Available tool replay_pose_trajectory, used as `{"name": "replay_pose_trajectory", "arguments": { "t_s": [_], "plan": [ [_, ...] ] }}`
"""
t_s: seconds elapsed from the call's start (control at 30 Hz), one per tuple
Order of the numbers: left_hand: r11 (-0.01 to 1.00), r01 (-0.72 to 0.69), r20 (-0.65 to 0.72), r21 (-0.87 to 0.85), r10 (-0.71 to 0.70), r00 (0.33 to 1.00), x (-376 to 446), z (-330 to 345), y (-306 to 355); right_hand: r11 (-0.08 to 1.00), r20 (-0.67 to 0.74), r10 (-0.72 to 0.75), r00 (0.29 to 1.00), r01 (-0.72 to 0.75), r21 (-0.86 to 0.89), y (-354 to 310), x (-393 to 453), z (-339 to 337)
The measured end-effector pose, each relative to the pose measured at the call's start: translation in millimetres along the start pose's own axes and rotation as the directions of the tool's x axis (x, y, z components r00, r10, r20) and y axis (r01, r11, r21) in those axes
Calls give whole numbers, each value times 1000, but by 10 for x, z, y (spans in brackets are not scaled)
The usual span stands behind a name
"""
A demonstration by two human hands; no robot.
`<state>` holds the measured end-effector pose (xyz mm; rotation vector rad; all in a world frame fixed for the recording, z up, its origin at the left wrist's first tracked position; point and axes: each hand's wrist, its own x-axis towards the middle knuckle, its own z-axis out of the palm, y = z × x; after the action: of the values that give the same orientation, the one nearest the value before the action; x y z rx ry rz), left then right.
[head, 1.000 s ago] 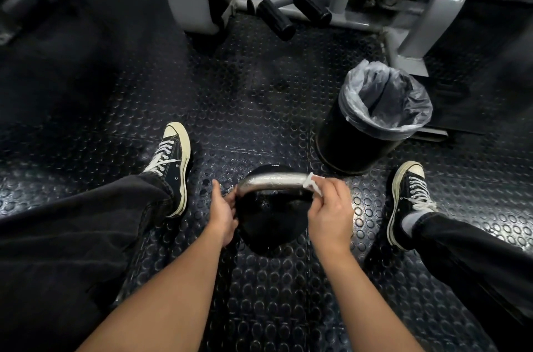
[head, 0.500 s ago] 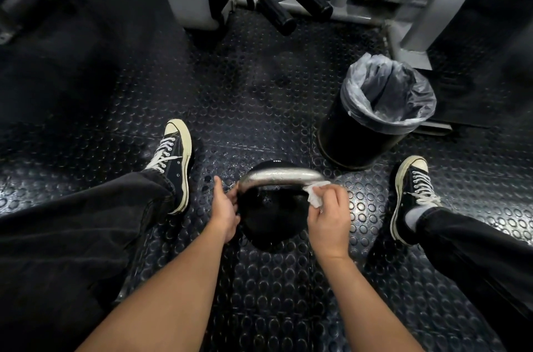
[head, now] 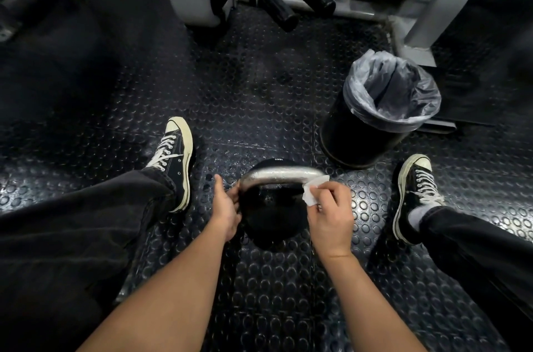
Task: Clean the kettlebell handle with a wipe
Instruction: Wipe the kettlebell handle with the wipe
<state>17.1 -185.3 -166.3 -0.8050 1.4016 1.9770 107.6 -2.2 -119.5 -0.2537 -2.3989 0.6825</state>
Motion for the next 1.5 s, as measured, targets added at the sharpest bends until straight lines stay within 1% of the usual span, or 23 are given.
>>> {"name": "replay_pose_trajectory", "arguments": {
  "t_s": [0.17, 0.3, 0.37, 0.47, 0.6, 0.7, 0.73, 0.77, 0.8, 0.83, 0.87, 0.9, 0.93, 0.97, 1.0, 1.03, 1.07, 1.1, 1.13, 1.17, 1.23, 1.3, 1.5],
  "plan": [
    [1000, 2, 1, 4, -2, 1000, -17, 13, 10, 999, 28, -20, 999, 21, -42, -33, 43, 100],
    [1000, 1, 4, 8, -1, 1000, 0, -1, 7, 998, -5, -11, 1000, 10, -57, 63, 28, 23],
    [1000, -2, 0, 5, 2, 1000, 4, 1, -8, 997, -33, -44, 998, 42, -65, 79, 25, 16],
    [1000, -3, 4, 10, 3, 1000, 3, -3, -4, 992, -22, -87, 996, 84, -91, 53, 45, 97],
    [1000, 0, 10, 10, 0, 1000, 2, -13, -6, 993, -13, -30, 999, 29, -113, 108, 43, 78],
    [1000, -5, 0, 5, 5, 1000, 10, -10, -6, 994, -43, -55, 998, 50, -97, 137, 23, 25],
    [1000, -2, -5, 3, 2, 1000, 6, -6, -7, 997, -50, -22, 998, 18, -71, 119, 27, 21],
    [1000, 2, -8, 3, -2, 1000, 0, -6, -4, 997, -51, 62, 997, -63, -33, 75, 22, 35],
    [1000, 3, -5, 4, -3, 1000, -4, -8, -2, 979, -48, 201, 978, -200, 23, -5, 12, 48],
    [1000, 0, -1, 4, 0, 1000, 3, -14, -4, 921, -44, 382, 923, -376, 103, -106, 1, 60],
    [1000, -2, 2, 6, 2, 1000, 11, -14, -7, 812, -33, 560, 828, -541, 217, -189, -6, 86],
    [1000, -2, 3, 7, 2, 1000, 14, -13, -8, 671, -16, 705, 709, -660, 337, -265, 1, 119],
    [1000, -2, 4, 7, 2, 1000, 9, -9, -2, 527, 0, 810, 586, -727, 440, -329, 22, 157],
    [1000, -1, 3, 8, 1, 1000, 3, -10, 0, 379, 27, 886, 464, -754, 537, -373, 52, 198],
    [1000, -2, 2, 9, 2, 1000, 1, -16, -2, 214, 76, 938, 339, -737, 641, -409, 91, 236],
    [1000, -3, 1, 7, 3, 1000, 6, -19, 1, 34, 163, 960, 228, -671, 741, -449, 144, 266],
    [1000, -5, 1, 4, 5, 1000, 5, -21, 1, -139, 270, 951, 148, -575, 806, -492, 193, 280],
    [1000, -7, 2, 6, 7, 1000, 9, -21, 2, -276, 365, 925, 102, -480, 833, -525, 236, 290],
    [1000, -9, 3, 7, 9, 1000, 12, -17, 5, -375, 441, 894, 83, -402, 835, -546, 271, 290],
    [1000, -7, 2, 10, 7, 1000, 10, -16, 5, -448, 499, 863, 80, -336, 828, -562, 295, 278],
    [1000, -3, -2, 9, 3, 1000, 8, -12, 2, -538, 571, 816, 89, -244, 807, -570, 296, 234],
    [1000, -1, -5, 3, 1, 1000, 24, -22, -1, -574, 598, 798, 67, -217, 790, -548, 248, 188],
    [1000, 1, 3, 3, -1, 1000, 40, -24, -8, -591, 609, 792, 42, -200, 782, -529, 320, 225]
  ]
}}
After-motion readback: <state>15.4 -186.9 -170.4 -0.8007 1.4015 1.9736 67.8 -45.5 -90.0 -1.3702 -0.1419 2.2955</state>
